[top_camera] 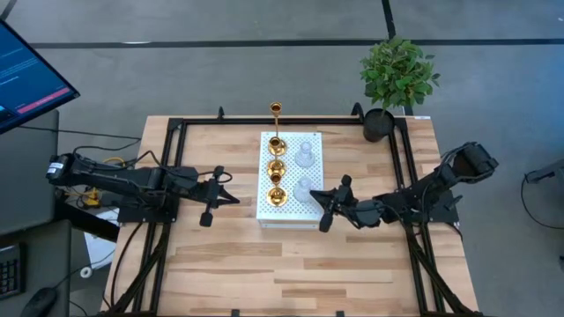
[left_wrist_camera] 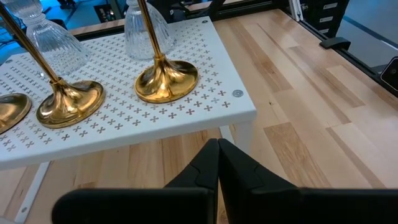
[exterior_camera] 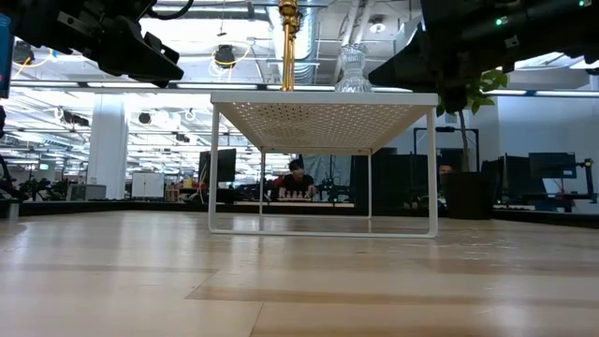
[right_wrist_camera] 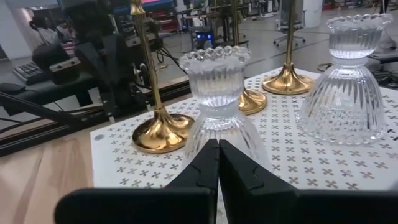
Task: Pick & Place candle stick holders
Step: Put the transparent candle holder on the shelf aligned with the other transparent candle holder, then return to Home Position
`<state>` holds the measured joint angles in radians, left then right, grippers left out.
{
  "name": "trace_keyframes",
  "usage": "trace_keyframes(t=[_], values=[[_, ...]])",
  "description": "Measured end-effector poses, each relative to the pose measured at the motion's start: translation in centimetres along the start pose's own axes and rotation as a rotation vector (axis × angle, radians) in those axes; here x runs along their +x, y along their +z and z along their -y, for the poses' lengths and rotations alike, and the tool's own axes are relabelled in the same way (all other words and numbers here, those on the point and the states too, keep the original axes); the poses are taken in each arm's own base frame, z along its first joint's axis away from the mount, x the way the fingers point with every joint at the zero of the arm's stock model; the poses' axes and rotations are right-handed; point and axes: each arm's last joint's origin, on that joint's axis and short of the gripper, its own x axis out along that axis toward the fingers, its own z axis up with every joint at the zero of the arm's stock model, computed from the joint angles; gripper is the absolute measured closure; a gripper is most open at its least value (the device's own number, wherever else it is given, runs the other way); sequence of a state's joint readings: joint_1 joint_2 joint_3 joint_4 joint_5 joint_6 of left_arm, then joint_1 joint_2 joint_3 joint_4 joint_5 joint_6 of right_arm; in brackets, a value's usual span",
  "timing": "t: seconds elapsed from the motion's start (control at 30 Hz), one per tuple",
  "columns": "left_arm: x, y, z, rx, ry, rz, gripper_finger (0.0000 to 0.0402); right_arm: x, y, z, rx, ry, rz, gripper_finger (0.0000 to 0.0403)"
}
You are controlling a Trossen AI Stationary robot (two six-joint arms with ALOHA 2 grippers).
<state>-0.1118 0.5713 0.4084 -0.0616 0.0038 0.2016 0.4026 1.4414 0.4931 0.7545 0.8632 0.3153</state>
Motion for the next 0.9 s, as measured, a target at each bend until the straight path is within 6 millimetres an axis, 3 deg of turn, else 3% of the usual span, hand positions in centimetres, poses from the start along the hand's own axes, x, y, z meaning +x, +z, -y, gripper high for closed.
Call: trace_keyframes(t=[0.27,0.47,0.67,0.9], values=[[0.0,0.0,0.0,0.0,0.0,0.0,0.0394,-0.1,0.0,-0.1,-0.001,0.008,-0.002,0.0403],[0.0,0.0,0.0,0.0,0.0,-0.001,0.0394,-1.8,0.7,-0.7,-0.022,0.069,-0.018,0.0403],[0.0,0.0,0.0,0.0,0.001,0.003,0.0394,-3.0,2.6,-1.0,-0.016,0.332,-0.038,0.0403],[0.0,0.1,0.0,-0.004,0.003,0.014,0.0394,-2.2,4.8,0.5,-0.108,0.534,0.006,0.0403]])
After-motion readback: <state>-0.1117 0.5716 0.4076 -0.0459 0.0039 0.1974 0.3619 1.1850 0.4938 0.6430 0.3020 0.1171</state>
